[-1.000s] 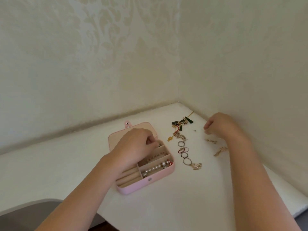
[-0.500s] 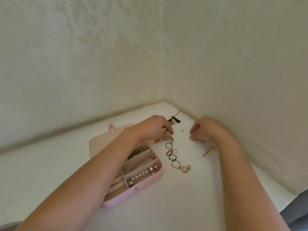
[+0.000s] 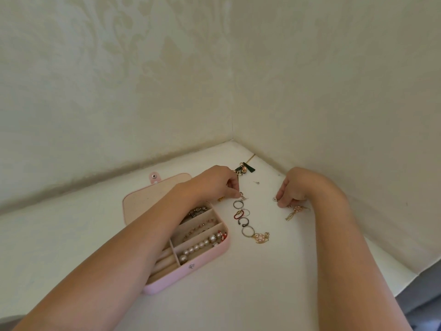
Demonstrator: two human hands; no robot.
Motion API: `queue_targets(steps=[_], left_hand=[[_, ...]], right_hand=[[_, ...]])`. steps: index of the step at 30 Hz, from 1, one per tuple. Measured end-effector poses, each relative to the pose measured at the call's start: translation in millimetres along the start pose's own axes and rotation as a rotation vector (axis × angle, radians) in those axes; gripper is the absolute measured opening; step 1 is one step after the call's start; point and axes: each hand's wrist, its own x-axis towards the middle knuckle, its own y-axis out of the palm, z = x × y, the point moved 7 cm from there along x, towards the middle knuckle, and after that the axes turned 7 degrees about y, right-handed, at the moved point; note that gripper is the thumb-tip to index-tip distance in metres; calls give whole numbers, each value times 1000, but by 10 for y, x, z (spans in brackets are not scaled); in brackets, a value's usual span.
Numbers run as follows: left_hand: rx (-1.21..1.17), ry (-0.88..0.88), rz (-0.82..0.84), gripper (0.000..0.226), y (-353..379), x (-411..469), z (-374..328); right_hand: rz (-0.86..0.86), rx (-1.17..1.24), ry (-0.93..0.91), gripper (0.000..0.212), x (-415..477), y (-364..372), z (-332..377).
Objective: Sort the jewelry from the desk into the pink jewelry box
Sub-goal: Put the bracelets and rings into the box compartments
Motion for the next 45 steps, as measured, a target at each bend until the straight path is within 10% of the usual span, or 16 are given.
queue_targets(steps=[16, 35, 45], left_hand=[[-895, -50, -92, 9, -265, -90, -52], [157, -20, 53, 22, -120, 114, -56], [-67, 31, -60, 6, -259, -52, -121]], right_hand=[[-88, 13, -114, 16, -37, -30, 111], [-143, -101, -77, 13, 98, -10, 130], [-203, 290, -370, 11, -64, -68, 389]])
